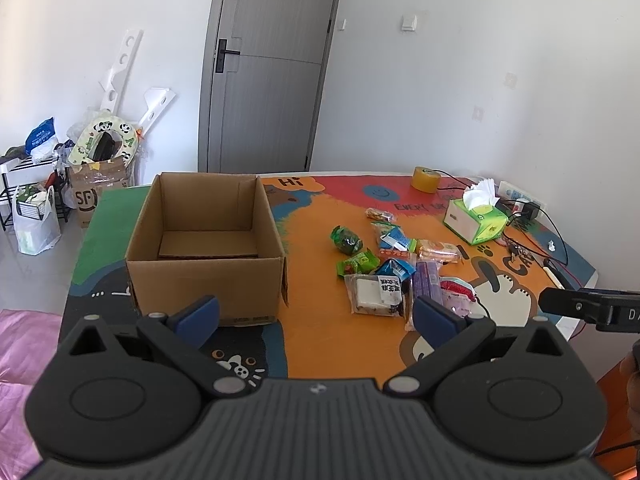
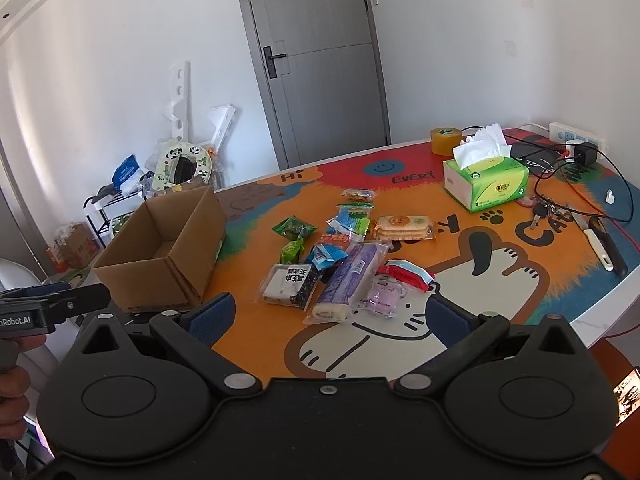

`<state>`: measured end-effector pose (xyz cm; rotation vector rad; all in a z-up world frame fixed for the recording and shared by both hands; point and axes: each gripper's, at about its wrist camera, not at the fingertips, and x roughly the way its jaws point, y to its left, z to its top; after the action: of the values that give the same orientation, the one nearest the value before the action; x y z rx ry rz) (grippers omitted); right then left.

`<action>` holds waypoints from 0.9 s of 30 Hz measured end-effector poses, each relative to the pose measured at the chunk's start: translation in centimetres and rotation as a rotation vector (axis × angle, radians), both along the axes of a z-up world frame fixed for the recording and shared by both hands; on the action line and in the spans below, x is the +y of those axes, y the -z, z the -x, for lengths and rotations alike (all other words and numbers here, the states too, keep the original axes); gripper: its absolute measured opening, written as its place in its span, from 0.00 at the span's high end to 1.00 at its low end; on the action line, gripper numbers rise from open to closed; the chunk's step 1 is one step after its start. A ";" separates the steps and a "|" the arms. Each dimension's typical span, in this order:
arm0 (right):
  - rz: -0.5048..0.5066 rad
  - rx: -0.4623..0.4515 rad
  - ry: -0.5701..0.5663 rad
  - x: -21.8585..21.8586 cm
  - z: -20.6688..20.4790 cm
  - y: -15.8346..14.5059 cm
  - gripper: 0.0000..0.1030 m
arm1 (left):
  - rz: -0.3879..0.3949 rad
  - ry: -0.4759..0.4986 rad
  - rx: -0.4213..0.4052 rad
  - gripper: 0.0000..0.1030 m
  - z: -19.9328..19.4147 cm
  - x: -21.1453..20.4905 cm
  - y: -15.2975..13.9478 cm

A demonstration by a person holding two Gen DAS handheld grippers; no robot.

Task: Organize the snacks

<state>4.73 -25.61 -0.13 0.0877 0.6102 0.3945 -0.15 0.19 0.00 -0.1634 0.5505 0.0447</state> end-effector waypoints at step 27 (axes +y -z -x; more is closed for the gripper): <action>0.008 0.006 -0.002 0.0 -0.1 0.0 0.00 | 0.000 -0.001 -0.002 0.01 0.0 0.0 0.3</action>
<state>4.82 -25.59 -0.11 0.0800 0.6177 0.3942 -0.13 0.19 -0.35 -0.1636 0.5488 0.0452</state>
